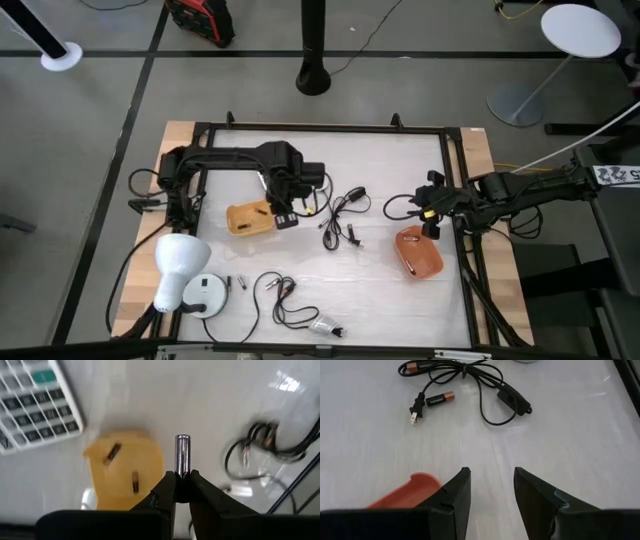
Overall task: Sort batteries
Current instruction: Put the silver battery into the orange bin
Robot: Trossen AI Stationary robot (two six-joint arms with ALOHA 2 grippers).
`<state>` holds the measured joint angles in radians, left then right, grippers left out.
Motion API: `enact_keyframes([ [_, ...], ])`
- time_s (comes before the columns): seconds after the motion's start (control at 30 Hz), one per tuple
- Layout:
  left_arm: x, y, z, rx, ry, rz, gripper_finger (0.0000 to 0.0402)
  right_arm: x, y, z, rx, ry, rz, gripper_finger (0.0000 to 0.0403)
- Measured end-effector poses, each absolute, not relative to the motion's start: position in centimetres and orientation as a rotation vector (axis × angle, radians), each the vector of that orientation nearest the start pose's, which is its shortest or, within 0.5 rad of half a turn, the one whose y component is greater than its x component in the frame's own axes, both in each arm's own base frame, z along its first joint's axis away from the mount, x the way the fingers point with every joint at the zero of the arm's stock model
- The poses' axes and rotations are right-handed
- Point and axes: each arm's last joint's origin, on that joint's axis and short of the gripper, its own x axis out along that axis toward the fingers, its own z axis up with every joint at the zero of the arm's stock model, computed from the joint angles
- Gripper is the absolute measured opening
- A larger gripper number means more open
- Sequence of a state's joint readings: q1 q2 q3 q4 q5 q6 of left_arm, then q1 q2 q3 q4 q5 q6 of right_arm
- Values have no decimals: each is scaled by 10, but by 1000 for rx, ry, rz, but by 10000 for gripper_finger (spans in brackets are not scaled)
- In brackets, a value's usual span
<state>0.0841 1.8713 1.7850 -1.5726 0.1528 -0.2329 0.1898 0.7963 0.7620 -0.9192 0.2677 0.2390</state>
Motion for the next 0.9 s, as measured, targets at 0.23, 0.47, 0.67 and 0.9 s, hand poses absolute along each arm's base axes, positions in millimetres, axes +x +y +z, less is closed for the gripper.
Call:
enact_keyframes([
  [0.23, 338, 19, 270, -315, 1671, 77, 33, 137, 18, 266, 5, 912, -182, 144],
  [0.47, 357, 12, 249, -224, 1468, -115, 33, 137, 19, 266, 5, 912, -181, 144],
  [0.67, 380, 1, 241, -120, 1213, -203, 33, 137, 19, 266, 6, 908, -181, 144],
  [0.9, 428, -18, 254, 34, 569, -273, 33, 142, 20, 270, 24, 840, -174, 144],
])
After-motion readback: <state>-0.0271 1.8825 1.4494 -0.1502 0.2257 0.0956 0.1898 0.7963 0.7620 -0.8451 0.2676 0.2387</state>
